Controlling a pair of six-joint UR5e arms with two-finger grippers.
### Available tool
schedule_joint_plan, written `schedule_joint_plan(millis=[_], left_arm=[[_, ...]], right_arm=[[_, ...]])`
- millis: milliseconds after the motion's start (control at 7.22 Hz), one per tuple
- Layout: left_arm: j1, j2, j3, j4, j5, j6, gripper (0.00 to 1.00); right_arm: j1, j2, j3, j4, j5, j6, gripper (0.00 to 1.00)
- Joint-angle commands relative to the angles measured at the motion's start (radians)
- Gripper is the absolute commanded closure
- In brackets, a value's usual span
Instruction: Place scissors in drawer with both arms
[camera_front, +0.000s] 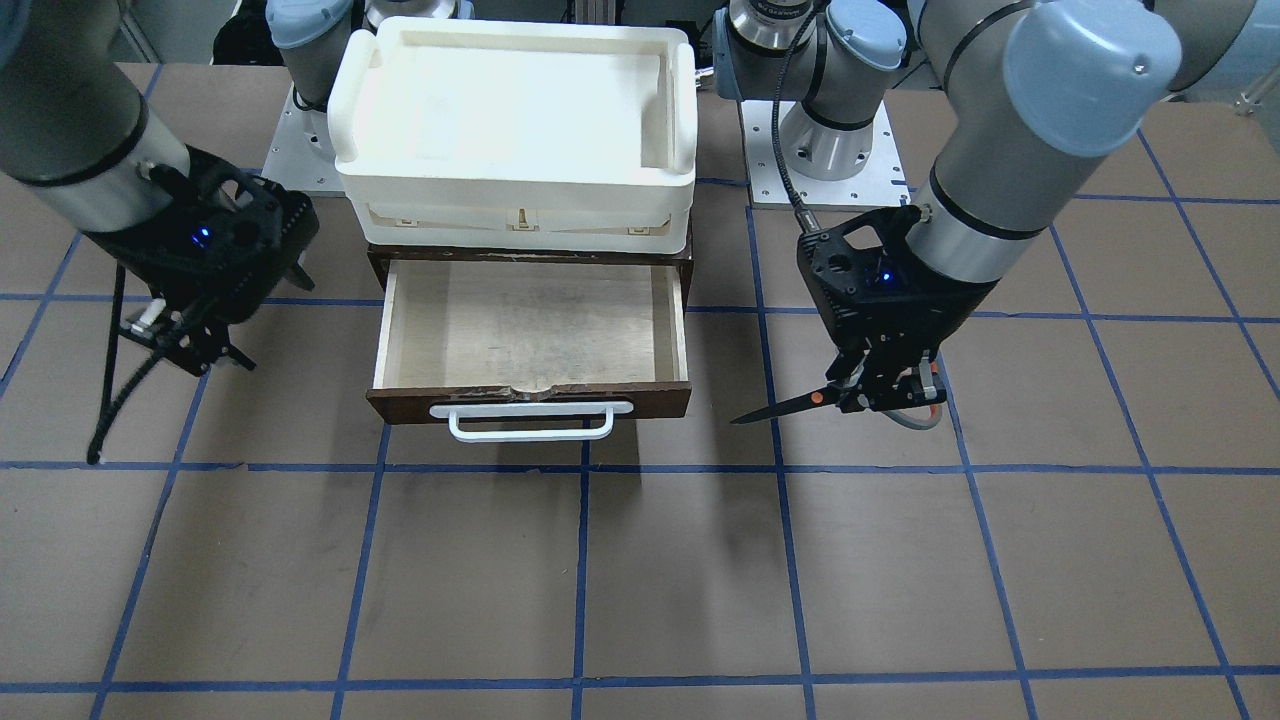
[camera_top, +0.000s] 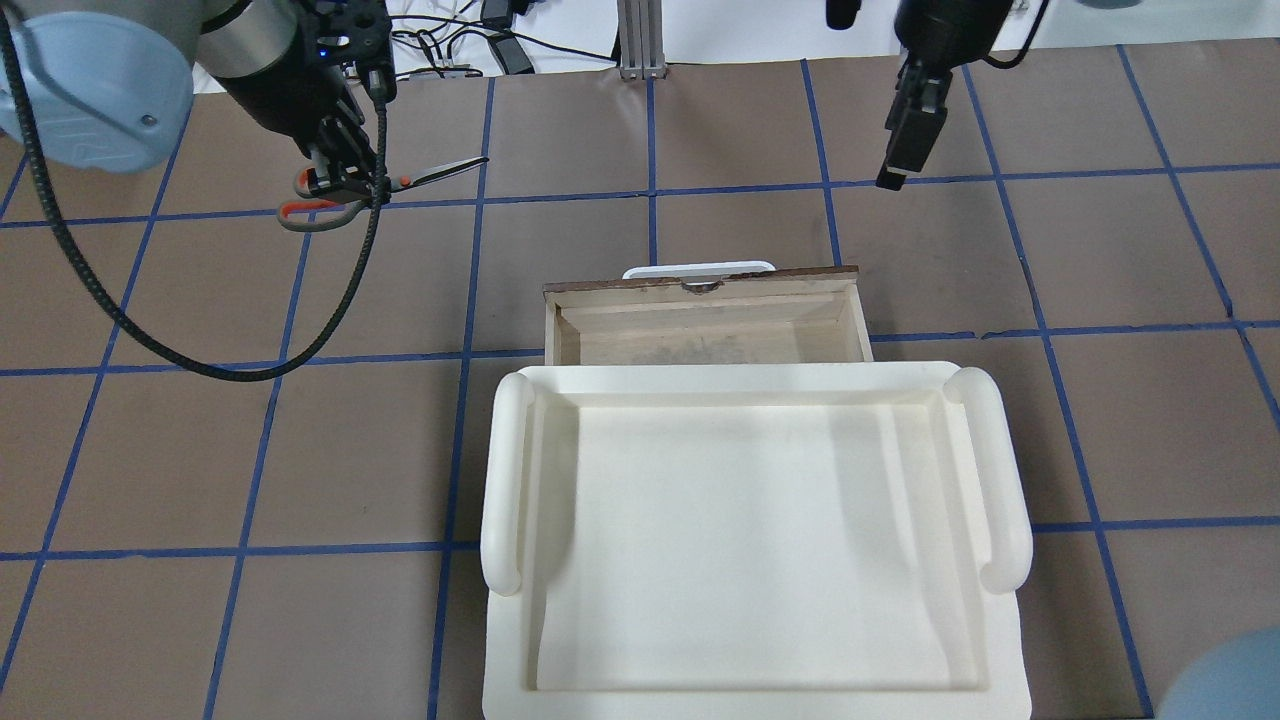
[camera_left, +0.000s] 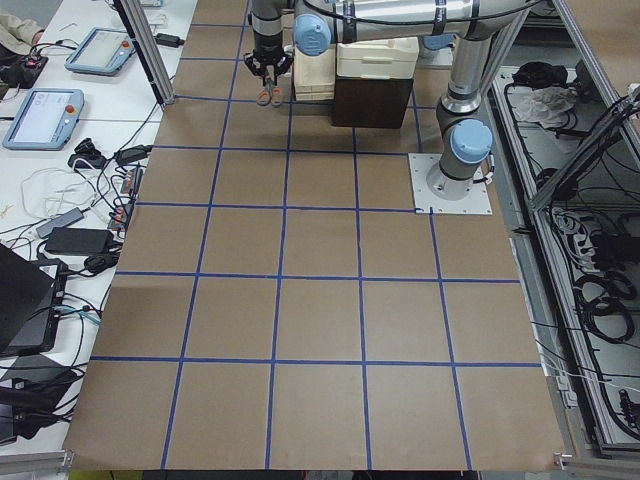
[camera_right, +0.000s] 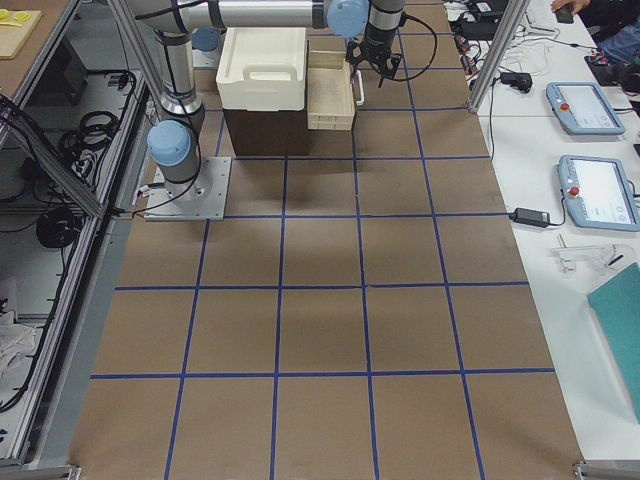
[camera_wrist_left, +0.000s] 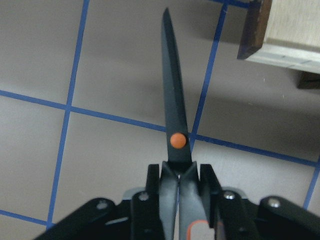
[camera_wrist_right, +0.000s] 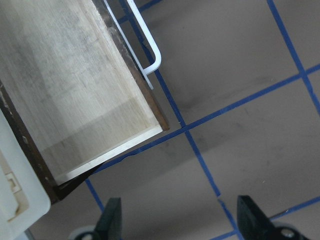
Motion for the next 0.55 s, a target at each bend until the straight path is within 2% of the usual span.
schedule_joint_plan(millis=[0, 139, 277, 416], left_arm=[[-0.126, -0.005, -0.018, 0.019, 0.005, -0.167, 1.0], [-0.18, -0.011, -0.021, 0.028, 0.006, -0.237, 1.0], [-0.224, -0.015, -0.024, 0.031, 0.005, -0.294, 1.0], [-0.258, -0.014, -0.023, 0.036, 0.005, -0.327, 1.0]], right_arm=[[-0.008, -0.114, 0.088, 0.001, -0.003, 0.504, 0.15], [-0.005, -0.116, 0.088, 0.004, 0.0, 0.785, 0.15], [-0.004, -0.119, 0.088, 0.005, 0.003, 0.985, 0.14], [-0.004, -0.129, 0.09, 0.004, -0.002, 1.06, 0.13]])
